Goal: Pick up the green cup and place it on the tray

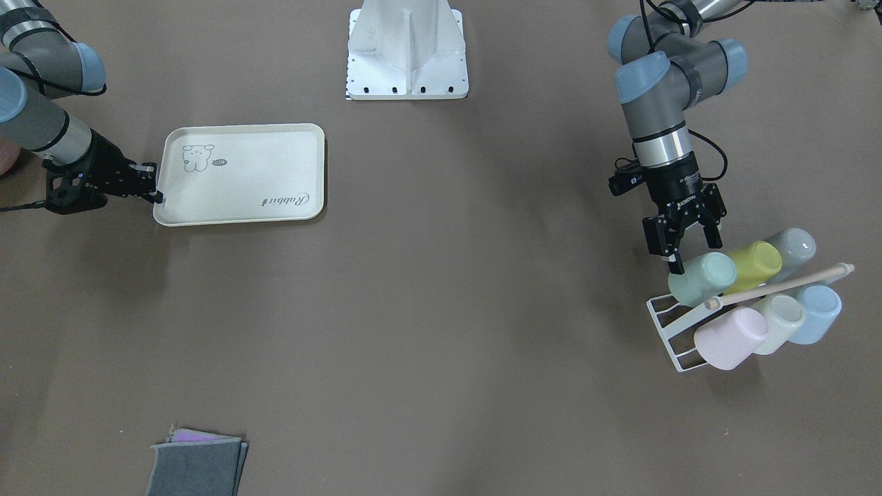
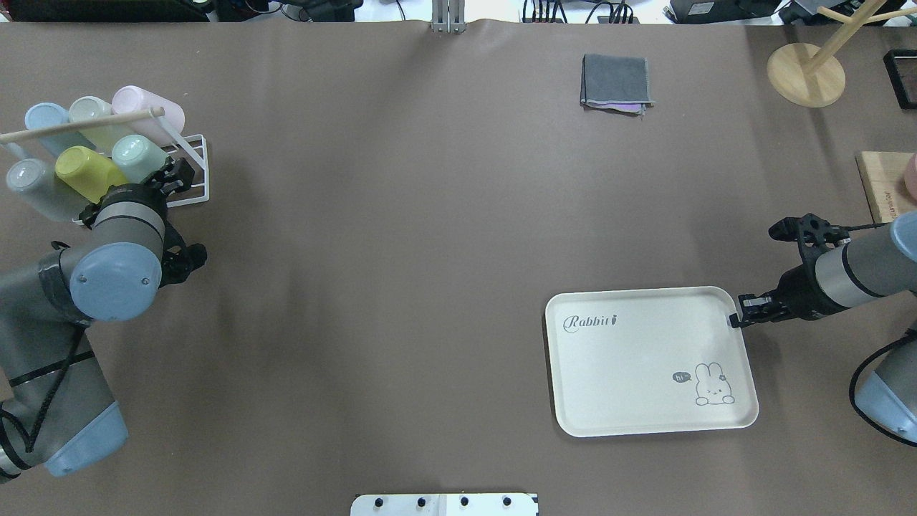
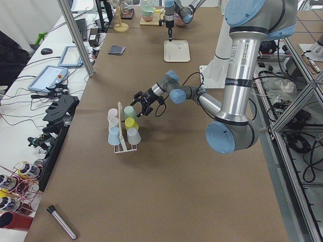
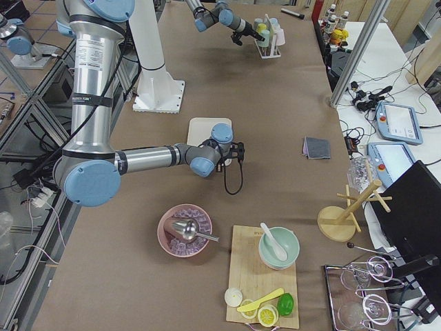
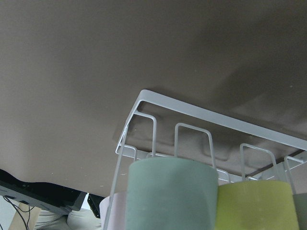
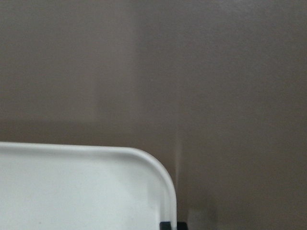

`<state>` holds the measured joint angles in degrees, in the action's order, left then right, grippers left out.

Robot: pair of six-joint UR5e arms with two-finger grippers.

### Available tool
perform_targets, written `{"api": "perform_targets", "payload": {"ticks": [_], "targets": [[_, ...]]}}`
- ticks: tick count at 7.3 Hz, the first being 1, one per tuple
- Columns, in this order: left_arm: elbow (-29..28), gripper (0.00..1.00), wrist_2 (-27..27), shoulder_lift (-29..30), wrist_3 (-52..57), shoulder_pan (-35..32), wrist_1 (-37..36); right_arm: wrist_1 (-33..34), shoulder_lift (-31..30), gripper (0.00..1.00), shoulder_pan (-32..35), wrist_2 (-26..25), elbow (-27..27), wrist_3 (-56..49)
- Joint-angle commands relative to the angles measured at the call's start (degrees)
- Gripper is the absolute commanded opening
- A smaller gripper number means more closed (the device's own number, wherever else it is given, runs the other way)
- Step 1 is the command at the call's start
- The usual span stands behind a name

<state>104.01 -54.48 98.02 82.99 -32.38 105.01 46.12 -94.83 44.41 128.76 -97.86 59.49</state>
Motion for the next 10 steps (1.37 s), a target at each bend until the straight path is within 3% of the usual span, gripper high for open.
{"api": "perform_targets", "payload": {"ticks": [1, 4, 8, 10], "targets": [[-2.3, 0.99, 3.1, 0.1, 2.6, 1.1, 0.4, 5.3, 5.9, 0.00, 0.3, 0.4, 0.0, 0.4], [-4.2, 0.99, 6.0, 0.8, 2.5, 1.9, 0.5, 16.4, 17.1, 0.00, 0.8, -0.3, 1.7, 0.3], [-4.8, 0.99, 13.2, 1.5, 2.6, 3.1, 0.6, 17.0, 29.3, 0.00, 1.1, -0.5, 12.8, 0.3], [-7.0, 0.99, 13.5, 2.5, 2.4, 3.1, 0.7, 17.1, 35.2, 0.00, 1.1, -0.6, 18.1, 0.2]]}}
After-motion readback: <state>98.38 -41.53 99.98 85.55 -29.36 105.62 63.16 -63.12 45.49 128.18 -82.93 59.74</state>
